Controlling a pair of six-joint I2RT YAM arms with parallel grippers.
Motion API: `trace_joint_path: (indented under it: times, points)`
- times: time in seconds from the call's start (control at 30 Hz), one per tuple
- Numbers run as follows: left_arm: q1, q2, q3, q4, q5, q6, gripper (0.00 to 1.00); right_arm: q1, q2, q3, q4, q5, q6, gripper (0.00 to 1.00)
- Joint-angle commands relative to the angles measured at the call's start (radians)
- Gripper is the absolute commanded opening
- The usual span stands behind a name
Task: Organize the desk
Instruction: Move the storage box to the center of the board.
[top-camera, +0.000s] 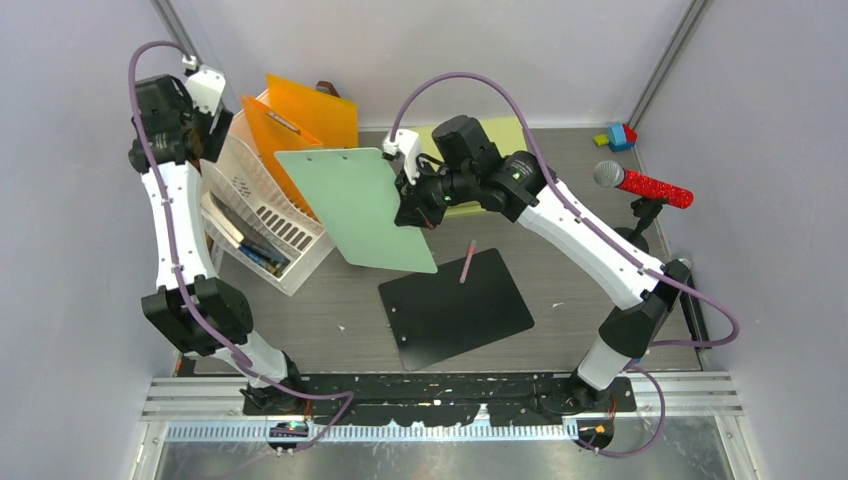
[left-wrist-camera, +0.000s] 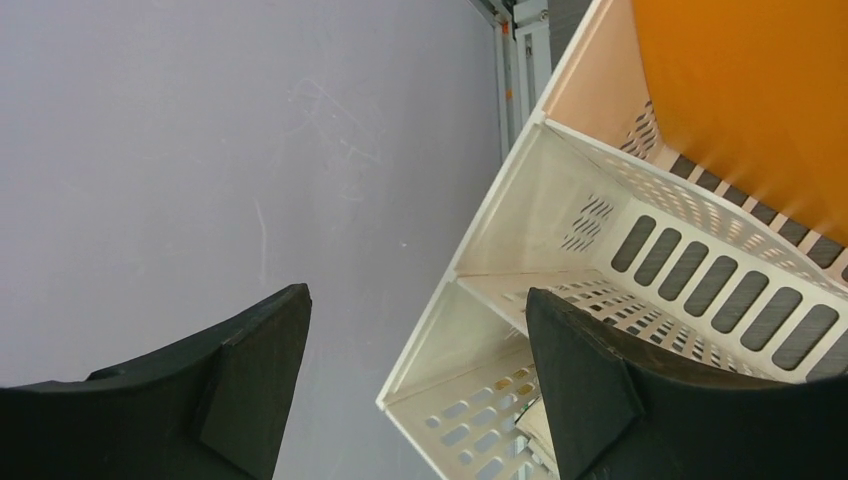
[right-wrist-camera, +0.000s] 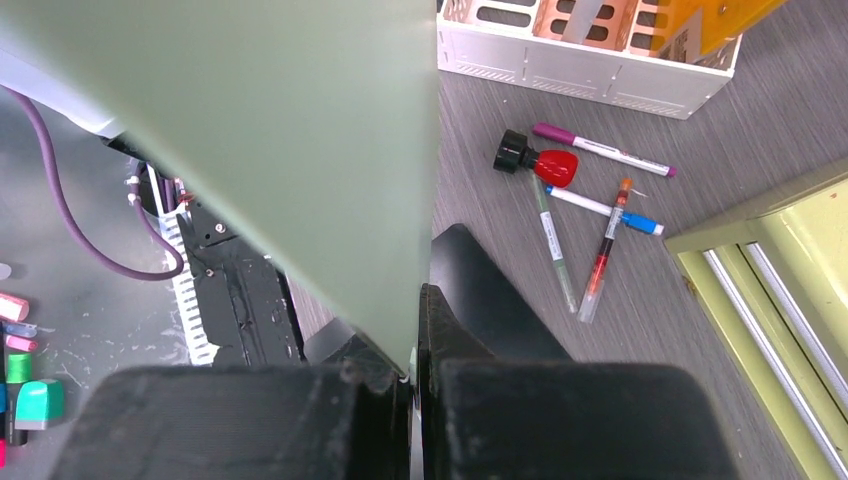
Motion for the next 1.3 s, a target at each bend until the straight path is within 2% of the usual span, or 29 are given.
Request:
trace_joint_path:
  times: [0.0, 0.3, 0.57, 0.7, 0.97, 1.27]
  points:
    - [0.003, -0.021, -0.085, 0.118, -0.024, -0.014, 0.81, 0.004, -0.067, -0.014, 0.066, -0.019, 0.023, 0.0]
    - [0.005, 0.032, -0.127, 0.145, -0.034, -0.02, 0.78, 0.005, -0.079, -0.049, 0.074, -0.014, 0.027, 0.0]
    - [0.007, 0.096, -0.107, 0.055, -0.011, -0.036, 0.79, 0.004, -0.09, -0.069, 0.081, -0.019, 0.025, 0.0]
    - [0.01, 0.099, -0.129, 0.008, 0.027, -0.045, 0.75, 0.004, -0.09, -0.05, 0.078, -0.019, 0.023, 0.0]
    - [0.009, 0.025, -0.207, -0.128, 0.19, -0.071, 0.64, 0.004, -0.042, 0.046, 0.074, -0.014, 0.003, 0.0]
    - [0.009, -0.1, -0.338, -0.182, 0.243, -0.102, 0.6, 0.004, 0.091, 0.165, 0.141, -0.077, 0.001, 0.0]
